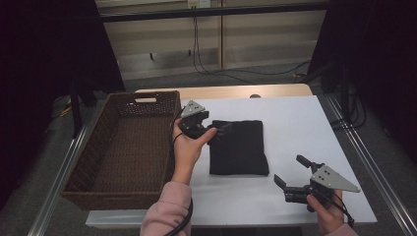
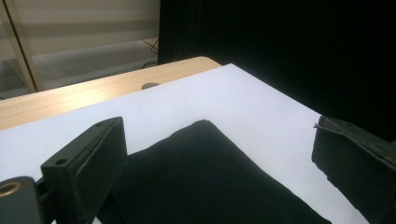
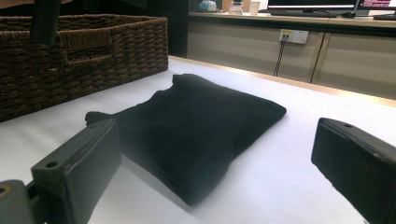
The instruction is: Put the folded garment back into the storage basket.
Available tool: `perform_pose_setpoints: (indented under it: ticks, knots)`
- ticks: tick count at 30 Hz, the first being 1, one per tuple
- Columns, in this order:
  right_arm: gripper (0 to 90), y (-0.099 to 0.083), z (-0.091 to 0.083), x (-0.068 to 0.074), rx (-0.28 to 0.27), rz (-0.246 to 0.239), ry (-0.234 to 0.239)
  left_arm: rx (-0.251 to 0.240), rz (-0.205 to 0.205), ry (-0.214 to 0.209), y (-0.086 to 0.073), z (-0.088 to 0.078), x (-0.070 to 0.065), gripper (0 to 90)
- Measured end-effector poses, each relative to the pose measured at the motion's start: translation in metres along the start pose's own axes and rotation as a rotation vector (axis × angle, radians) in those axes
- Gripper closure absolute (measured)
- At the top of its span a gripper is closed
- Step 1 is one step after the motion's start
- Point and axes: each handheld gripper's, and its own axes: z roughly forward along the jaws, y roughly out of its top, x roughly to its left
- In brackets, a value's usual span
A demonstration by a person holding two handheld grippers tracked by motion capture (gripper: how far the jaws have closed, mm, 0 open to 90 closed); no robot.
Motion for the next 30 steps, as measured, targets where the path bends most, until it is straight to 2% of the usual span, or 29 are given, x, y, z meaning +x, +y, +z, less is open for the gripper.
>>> perform_pose_setpoints:
  ticks: [10,15,22,25,26,30]
  knots:
    - [1.4,0.0,0.0,0.0,0.001,0.0,0.001,0.022,-0.012,0.019,-0.002,0.008,0.005,3.1]
    - [1.5,0.0,0.001,0.0,-0.002,0.003,0.004,0.02,-0.039,0.029,-0.004,0.016,0.007,3.8]
    - [1.5,0.0,0.0,0.0,-0.002,0.0,0.002,0.038,-0.042,0.047,-0.007,0.023,0.011,4.1]
    - [1.5,0.0,0.0,0.0,0.0,0.002,0.002,0.042,-0.056,0.046,-0.008,0.028,0.012,4.1]
    - [1.6,0.0,0.0,0.0,-0.002,-0.001,0.003,0.029,-0.067,0.046,-0.008,0.029,0.013,4.1]
    - [1.7,0.0,0.001,-0.001,-0.004,-0.003,0.008,0.045,-0.066,0.065,-0.009,0.033,0.014,4.1]
